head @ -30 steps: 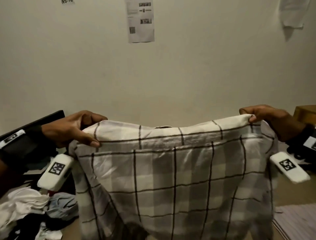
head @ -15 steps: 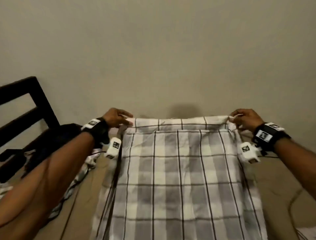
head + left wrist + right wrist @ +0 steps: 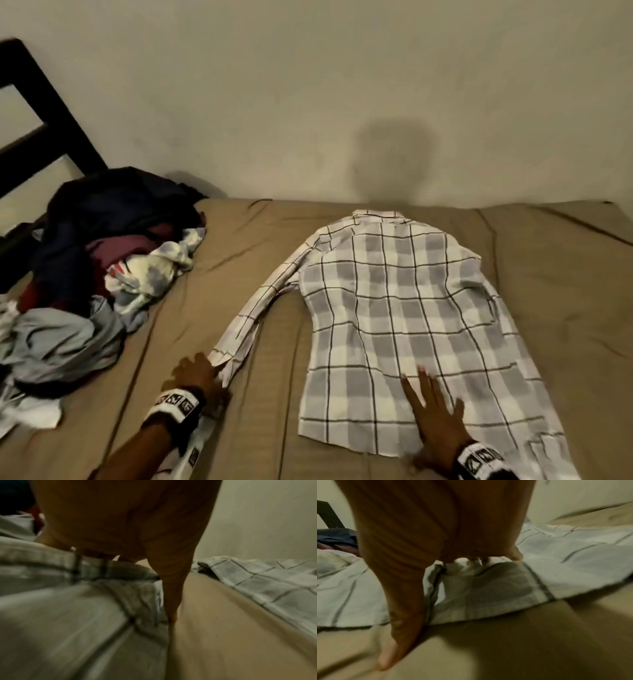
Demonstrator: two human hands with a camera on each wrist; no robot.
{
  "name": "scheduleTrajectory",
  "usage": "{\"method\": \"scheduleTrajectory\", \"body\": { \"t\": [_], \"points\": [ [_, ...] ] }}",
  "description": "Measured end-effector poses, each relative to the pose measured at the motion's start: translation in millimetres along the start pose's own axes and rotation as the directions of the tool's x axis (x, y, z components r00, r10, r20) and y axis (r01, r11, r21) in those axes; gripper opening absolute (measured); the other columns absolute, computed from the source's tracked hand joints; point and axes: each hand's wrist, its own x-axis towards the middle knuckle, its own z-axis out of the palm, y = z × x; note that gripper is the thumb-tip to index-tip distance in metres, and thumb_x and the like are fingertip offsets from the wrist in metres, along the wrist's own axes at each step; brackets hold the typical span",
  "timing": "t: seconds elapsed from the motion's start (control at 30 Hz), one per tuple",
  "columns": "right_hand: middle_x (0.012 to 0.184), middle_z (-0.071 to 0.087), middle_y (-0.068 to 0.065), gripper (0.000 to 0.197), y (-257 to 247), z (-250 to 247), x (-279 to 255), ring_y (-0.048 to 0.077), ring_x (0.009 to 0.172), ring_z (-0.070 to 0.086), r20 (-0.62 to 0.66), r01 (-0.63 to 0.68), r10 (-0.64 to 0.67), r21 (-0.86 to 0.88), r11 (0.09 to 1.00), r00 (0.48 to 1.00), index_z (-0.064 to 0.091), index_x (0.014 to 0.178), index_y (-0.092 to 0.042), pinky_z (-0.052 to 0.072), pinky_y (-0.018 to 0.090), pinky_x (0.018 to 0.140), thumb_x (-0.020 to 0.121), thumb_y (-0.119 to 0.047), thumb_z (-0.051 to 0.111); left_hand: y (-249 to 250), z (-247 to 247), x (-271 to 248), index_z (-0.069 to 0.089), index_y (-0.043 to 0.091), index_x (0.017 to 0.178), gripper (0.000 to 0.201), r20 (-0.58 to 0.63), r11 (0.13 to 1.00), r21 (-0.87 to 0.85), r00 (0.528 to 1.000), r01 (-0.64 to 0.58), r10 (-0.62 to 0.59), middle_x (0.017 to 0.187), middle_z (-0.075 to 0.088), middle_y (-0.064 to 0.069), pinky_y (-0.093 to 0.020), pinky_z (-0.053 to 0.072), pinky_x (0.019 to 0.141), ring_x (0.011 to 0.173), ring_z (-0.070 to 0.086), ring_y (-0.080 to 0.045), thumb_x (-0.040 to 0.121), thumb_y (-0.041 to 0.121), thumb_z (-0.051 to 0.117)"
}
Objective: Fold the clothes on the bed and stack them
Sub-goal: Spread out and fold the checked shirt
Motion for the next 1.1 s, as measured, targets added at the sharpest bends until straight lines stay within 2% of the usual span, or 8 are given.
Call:
{"method": "scheduleTrajectory", "body": {
  "t": [0.27,0.37,0.47,0.67,0.8,0.93,1.03,1.1],
  "points": [
    [0.150,-0.051,0.008,0.156,-9.4,-4.7,0.8,0.036,0.147,-0.034,0.015,-0.035,0.036,-0.031,0.999,0.999,-0.043,0.143,-0.033,0.001,0.077,0.110,0.058,-0.062,0.084,-31.7,2.4,-36.2,0.042,0.018,0.112,0.070,-0.167,0.992,0.050,0.979,-0.112,0.119,0.109,0.060,-0.005,-0.039,0.052,0.079,0.104,0.065,-0.031,0.064,0.048,0.082],
    [0.149,-0.052,0.010,0.156,-14.8,-2.7,1.8,0.037,0.146,-0.035,0.027,-0.058,0.059,-0.033,0.998,0.998,-0.043,0.144,-0.030,0.000,0.078,0.109,0.054,-0.066,0.079,-42.3,2.6,-44.9,0.053,0.025,0.111,0.065,-0.156,0.981,0.049,0.968,-0.189,0.194,0.110,0.052,-0.003,-0.042,0.053,0.085,0.108,0.059,-0.030,0.066,0.066,0.076],
    [0.148,-0.053,0.011,0.156,-19.3,0.1,2.0,0.037,0.146,-0.035,0.030,-0.074,0.075,-0.048,0.996,0.997,-0.044,0.143,-0.029,0.002,0.078,0.110,0.053,-0.064,0.078,-59.5,12.1,-40.8,0.063,0.035,0.082,0.075,-0.078,0.963,-0.169,0.977,-0.211,0.200,0.097,0.058,0.004,-0.038,0.055,0.083,0.096,0.063,-0.022,0.038,0.095,0.069],
    [0.147,-0.055,0.010,0.157,-19.8,1.1,3.2,0.037,0.145,-0.035,0.044,-0.086,0.089,-0.074,0.994,0.995,-0.045,0.142,-0.028,0.003,0.077,0.110,0.052,-0.065,0.078,-70.4,20.2,-48.8,0.038,0.023,0.123,0.081,-0.189,0.964,-0.217,0.975,-0.155,0.115,0.118,0.054,-0.005,-0.037,0.051,0.077,0.101,0.065,-0.033,0.060,0.033,0.087],
    [0.147,-0.055,0.010,0.157,-20.6,3.1,5.0,0.038,0.146,-0.034,0.034,-0.088,0.092,-0.099,0.991,0.995,-0.048,0.138,-0.028,0.005,0.077,0.111,0.052,-0.065,0.078,-85.8,3.3,-30.4,0.051,0.023,0.107,0.041,-0.303,0.901,-0.367,0.945,-0.233,0.121,0.093,0.068,-0.011,-0.039,0.052,0.073,0.089,0.068,-0.038,0.075,0.025,0.077],
    [0.145,-0.057,0.010,0.158,-19.4,7.2,10.4,0.038,0.146,-0.034,0.020,-0.082,0.084,-0.095,0.992,0.996,-0.052,0.133,-0.031,0.003,0.077,0.111,0.049,-0.065,0.078,-115.3,-33.4,-13.1,0.063,0.024,0.094,0.038,-0.547,0.756,-0.566,0.836,-0.330,-0.045,0.097,0.070,-0.010,-0.043,0.053,0.080,0.091,0.066,-0.034,0.069,0.005,0.086],
    [0.143,-0.059,0.009,0.157,-14.8,11.7,14.6,0.038,0.144,-0.037,0.013,-0.074,0.076,-0.100,0.992,0.997,-0.050,0.136,-0.029,0.002,0.077,0.110,0.050,-0.064,0.077,-127.6,-55.7,-7.4,0.072,0.018,0.091,0.026,-0.664,0.851,-0.473,0.727,-0.228,-0.174,0.100,0.066,-0.016,-0.049,0.050,0.087,0.101,0.057,-0.041,0.071,0.002,0.076],
    [0.142,-0.059,0.009,0.157,-10.3,10.7,17.4,0.037,0.144,-0.038,0.027,-0.066,0.069,-0.100,0.993,0.997,-0.051,0.134,-0.029,0.001,0.077,0.110,0.052,-0.062,0.077,-124.7,-52.9,-8.6,0.075,0.018,0.086,0.021,-0.642,0.920,-0.369,0.751,-0.130,-0.152,0.099,0.068,-0.018,-0.051,0.051,0.085,0.102,0.057,-0.044,0.070,0.005,0.077]
  ]
}}
